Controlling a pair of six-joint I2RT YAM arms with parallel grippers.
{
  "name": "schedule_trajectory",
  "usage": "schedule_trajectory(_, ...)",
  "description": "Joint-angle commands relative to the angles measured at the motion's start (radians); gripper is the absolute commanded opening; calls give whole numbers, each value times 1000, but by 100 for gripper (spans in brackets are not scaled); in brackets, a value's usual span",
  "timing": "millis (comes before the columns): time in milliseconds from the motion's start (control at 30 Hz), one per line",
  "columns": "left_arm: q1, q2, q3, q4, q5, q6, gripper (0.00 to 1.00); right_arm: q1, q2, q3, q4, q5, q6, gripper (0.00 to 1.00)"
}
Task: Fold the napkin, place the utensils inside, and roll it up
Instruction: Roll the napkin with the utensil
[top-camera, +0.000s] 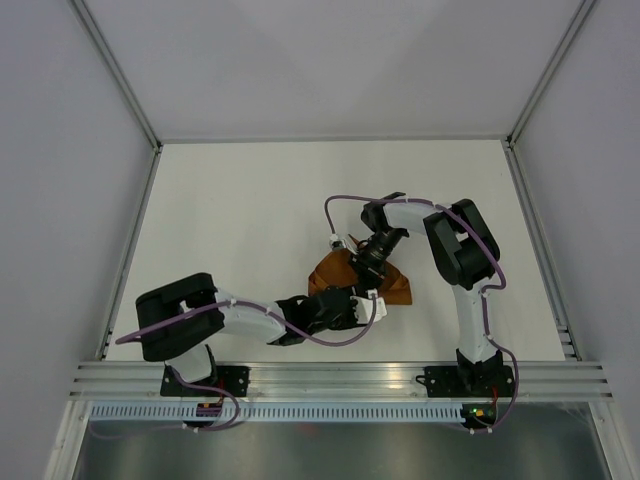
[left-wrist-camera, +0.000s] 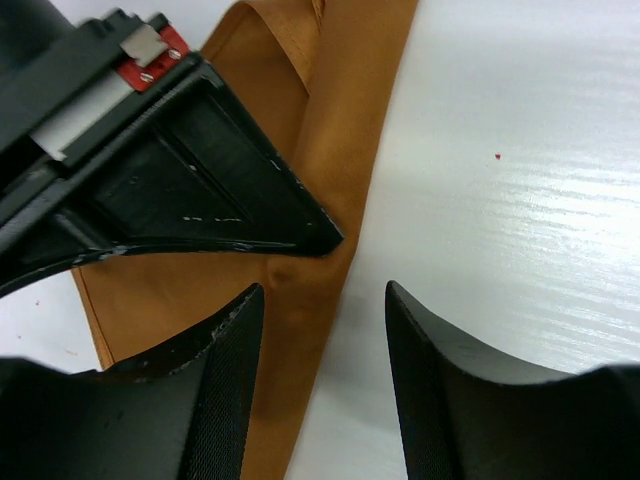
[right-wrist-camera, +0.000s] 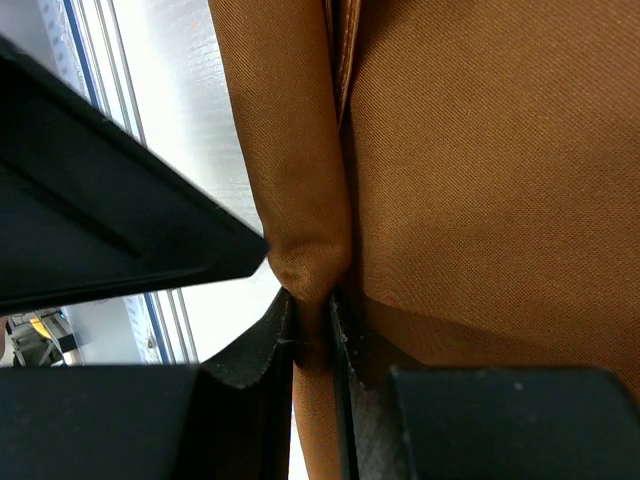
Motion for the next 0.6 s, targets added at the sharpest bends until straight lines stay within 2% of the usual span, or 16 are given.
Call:
schedule_trajectory(0, -4, 39, 28, 63, -9, 71, 57, -8, 81, -23, 150, 214, -48, 0)
schedule_trajectory(267, 0, 142, 60, 82, -67, 82, 57, -11, 81, -20, 140, 210, -54, 0)
schedule_trajectory(433, 13, 158, 74, 28, -55, 66, 55, -14, 83, -20, 133, 210, -55, 0)
schedule_trajectory(533, 27, 158, 91, -33, -12, 45, 45, -15, 83, -19, 132, 210, -55, 0)
schedule_trajectory(567, 29, 158, 92, -45, 9, 43, 38, -14, 83, -19, 129, 210, -55, 1)
